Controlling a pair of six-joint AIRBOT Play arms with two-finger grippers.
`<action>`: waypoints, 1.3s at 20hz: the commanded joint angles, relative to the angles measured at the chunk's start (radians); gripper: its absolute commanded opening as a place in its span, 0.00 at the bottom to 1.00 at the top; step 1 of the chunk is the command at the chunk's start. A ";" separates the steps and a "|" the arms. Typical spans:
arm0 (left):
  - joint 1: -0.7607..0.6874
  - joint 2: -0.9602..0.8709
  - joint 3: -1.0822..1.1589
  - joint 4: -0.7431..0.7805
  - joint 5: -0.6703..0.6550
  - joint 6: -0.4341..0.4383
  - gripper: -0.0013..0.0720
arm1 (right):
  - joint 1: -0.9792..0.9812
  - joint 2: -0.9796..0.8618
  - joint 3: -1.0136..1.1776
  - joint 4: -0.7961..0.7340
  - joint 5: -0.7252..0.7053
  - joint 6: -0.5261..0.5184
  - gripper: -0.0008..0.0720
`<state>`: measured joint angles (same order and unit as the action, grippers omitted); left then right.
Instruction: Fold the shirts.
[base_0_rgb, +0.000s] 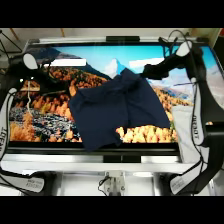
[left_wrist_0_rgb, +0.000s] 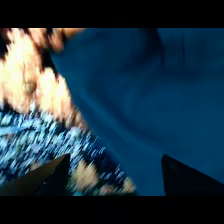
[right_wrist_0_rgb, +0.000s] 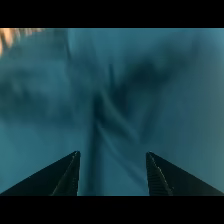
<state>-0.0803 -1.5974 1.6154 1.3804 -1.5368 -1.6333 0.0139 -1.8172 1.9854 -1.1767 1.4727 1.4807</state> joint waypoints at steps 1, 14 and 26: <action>0.023 0.101 -0.230 -0.140 -0.034 0.055 0.95 | -0.089 0.062 -0.024 -0.114 0.283 0.013 0.73; -0.066 0.268 -0.869 -0.503 0.565 0.143 0.94 | -0.135 0.248 -0.451 -0.254 0.187 0.027 0.73; -0.065 0.274 -0.840 -0.497 0.579 0.156 0.06 | -0.130 0.285 -0.704 -0.290 0.007 0.005 0.73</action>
<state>-0.1635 -1.3449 0.7662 0.8829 -0.9627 -1.4906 -0.1184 -1.5337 1.3251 -1.4620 1.5570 1.5063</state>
